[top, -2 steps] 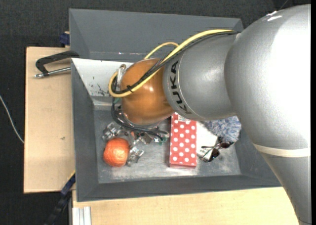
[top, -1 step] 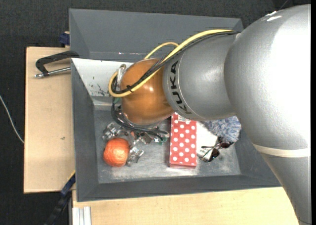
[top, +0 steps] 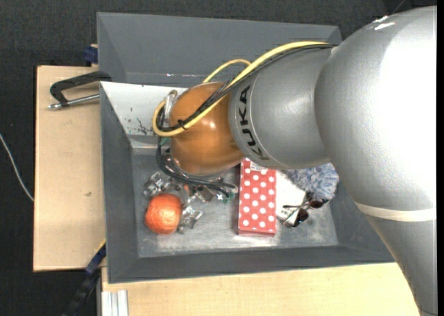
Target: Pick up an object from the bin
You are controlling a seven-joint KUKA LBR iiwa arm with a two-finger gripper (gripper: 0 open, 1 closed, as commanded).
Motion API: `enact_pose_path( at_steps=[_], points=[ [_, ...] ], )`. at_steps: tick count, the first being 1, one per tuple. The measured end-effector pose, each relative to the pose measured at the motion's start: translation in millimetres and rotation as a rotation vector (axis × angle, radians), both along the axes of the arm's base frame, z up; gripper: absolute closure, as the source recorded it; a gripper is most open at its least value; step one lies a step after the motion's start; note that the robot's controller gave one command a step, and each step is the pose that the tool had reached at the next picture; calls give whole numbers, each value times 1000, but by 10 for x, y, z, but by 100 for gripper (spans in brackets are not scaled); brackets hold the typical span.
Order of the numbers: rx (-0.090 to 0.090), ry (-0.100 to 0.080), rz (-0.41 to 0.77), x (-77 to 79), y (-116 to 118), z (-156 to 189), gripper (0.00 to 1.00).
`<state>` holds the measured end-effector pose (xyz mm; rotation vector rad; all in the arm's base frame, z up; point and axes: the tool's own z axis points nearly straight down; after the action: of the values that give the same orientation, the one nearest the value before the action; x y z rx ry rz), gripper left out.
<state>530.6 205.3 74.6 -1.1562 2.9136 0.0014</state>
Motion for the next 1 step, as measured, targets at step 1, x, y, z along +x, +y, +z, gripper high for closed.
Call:
enact_pose_path(
  at_steps=[1],
  points=[
    [0,0,0,0,0,0,0]
  ],
)
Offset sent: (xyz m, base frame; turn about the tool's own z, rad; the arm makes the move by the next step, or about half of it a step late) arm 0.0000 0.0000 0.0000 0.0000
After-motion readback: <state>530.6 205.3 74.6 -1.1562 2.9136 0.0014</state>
